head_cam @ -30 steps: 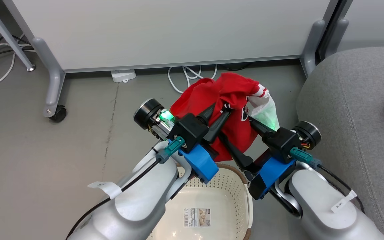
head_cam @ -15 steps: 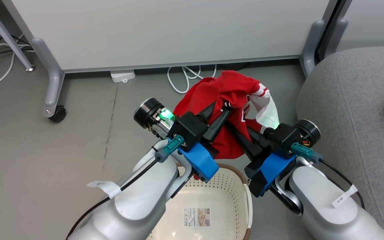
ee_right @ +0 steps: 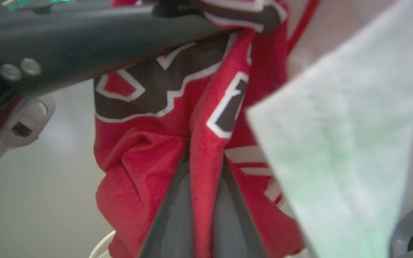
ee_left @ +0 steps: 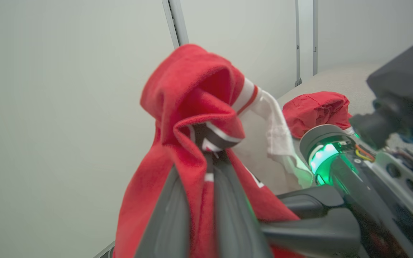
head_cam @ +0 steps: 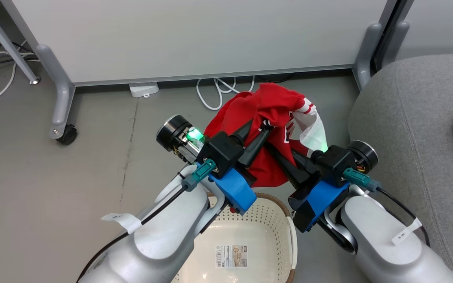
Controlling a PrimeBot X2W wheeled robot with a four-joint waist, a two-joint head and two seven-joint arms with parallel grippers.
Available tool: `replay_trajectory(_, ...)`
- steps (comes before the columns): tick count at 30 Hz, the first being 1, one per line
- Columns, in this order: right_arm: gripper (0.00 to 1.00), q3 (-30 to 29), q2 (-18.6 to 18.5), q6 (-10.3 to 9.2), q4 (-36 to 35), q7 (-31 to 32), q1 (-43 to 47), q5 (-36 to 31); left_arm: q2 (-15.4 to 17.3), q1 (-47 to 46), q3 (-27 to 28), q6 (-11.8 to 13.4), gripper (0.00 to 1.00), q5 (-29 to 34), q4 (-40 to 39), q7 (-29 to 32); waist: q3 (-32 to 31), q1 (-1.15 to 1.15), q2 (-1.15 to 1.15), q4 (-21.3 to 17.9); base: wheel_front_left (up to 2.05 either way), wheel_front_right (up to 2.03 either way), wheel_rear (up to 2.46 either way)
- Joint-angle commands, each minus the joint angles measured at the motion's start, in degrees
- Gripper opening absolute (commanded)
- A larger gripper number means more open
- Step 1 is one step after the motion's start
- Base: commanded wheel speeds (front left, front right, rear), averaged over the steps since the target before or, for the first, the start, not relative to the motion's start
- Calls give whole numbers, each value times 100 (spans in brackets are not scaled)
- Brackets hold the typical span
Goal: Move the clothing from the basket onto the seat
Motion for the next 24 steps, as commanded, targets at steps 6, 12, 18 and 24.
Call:
replay_trajectory(6,0,-58,25,3,-49,-17,23,16,14,-21,38,69,100,59,48,-27,16,0,0,-1,0,0,0)
replay_trajectory(12,0,-96,15,3,-59,-18,17,0,2,-56,51,106,100,87,69,-27,46,0,0,6,0,0,0)
replay_trajectory(18,0,-144,31,3,-72,-18,12,-28,13,-65,87,127,100,112,20,-27,62,0,0,9,0,0,0)
replay_trajectory(24,0,-182,57,3,-79,-18,21,-64,34,-57,115,120,100,150,-6,-27,79,0,0,-4,0,0,0)
